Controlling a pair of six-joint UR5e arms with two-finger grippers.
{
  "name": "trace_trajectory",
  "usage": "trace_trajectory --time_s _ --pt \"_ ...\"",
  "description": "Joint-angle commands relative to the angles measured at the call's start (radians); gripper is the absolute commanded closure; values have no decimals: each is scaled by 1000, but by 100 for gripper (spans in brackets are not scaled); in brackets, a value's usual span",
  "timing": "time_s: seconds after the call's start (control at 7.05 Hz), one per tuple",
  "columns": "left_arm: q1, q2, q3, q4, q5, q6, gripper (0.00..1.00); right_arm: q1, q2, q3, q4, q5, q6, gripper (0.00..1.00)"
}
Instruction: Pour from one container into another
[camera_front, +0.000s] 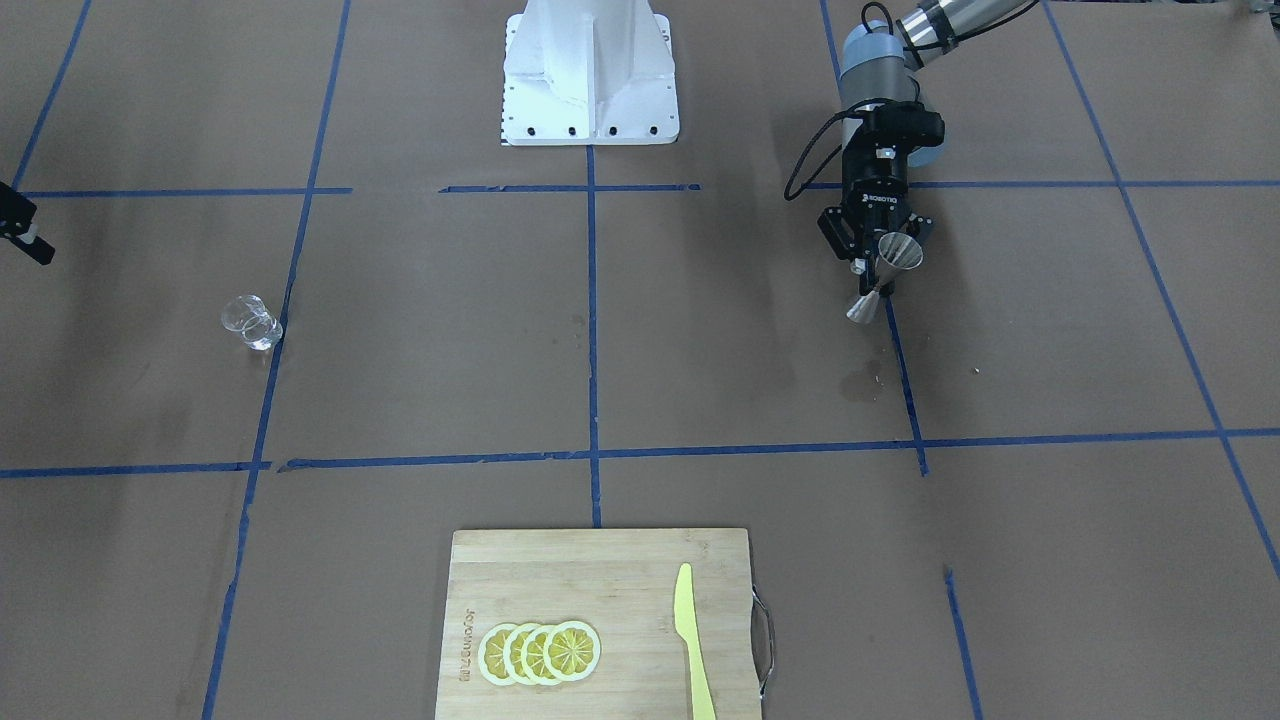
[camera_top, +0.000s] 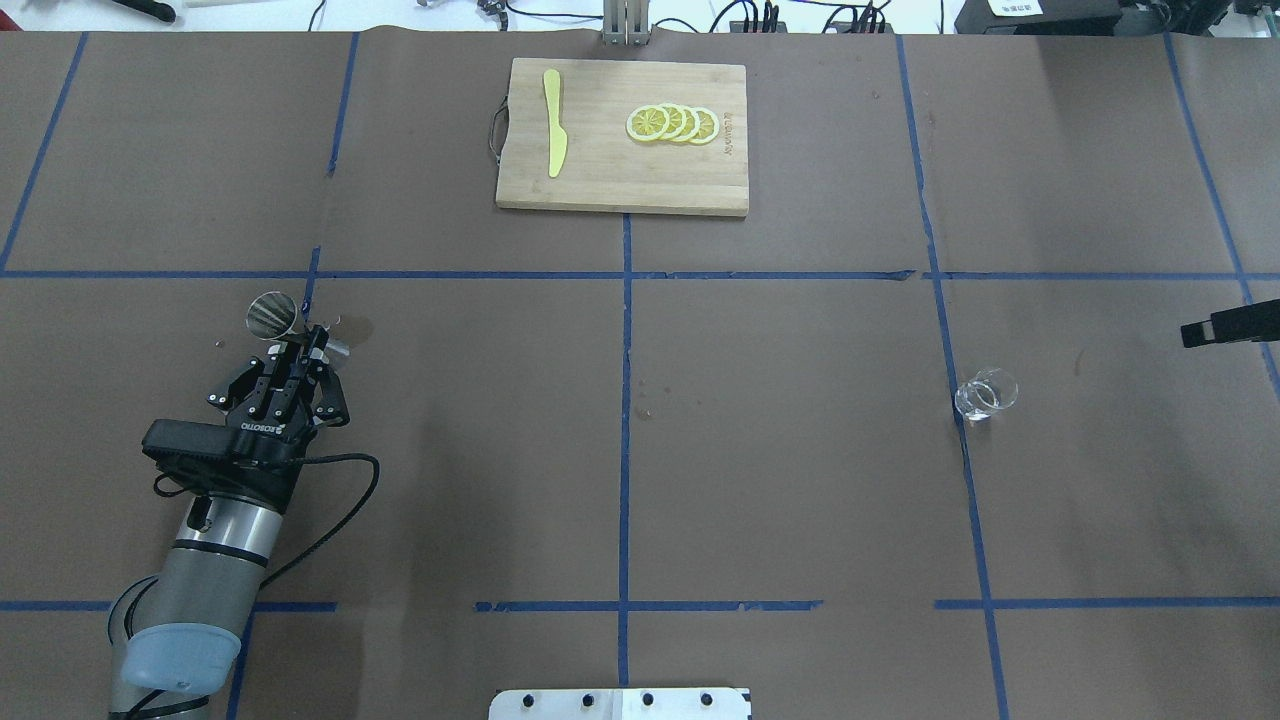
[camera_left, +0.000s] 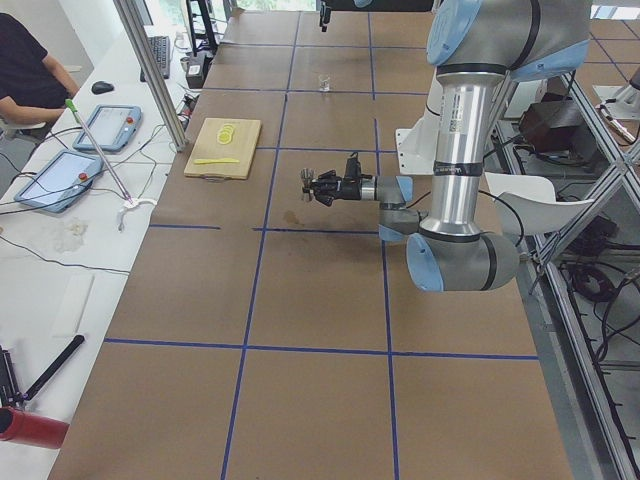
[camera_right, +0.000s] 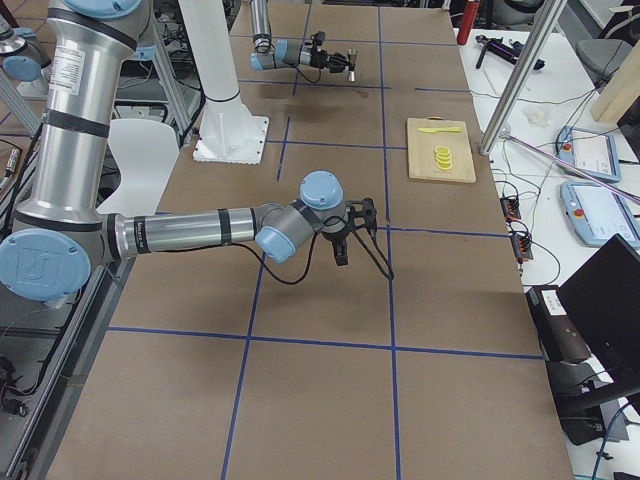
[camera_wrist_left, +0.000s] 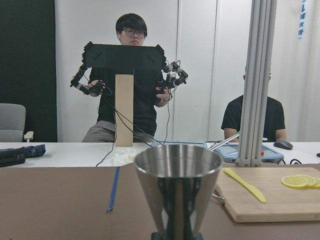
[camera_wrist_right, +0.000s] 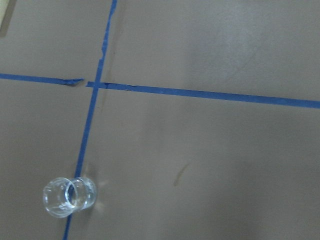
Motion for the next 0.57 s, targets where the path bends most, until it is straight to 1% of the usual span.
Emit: trace_trajectory --time_s 0.0,0.14,0.28,0.43 --pt "2 -20 -7 0 -6 15 100 -299 20 102 89 -303 262 0" --pt "2 -42 -2 2 -7 15 100 -372 17 150 87 -401 290 0" --pt "6 -73 1 3 -13 20 100 -381 17 167 87 -442 356 0" --pt "8 -73 7 2 -13 18 100 -429 9 173 87 -541 367 0"
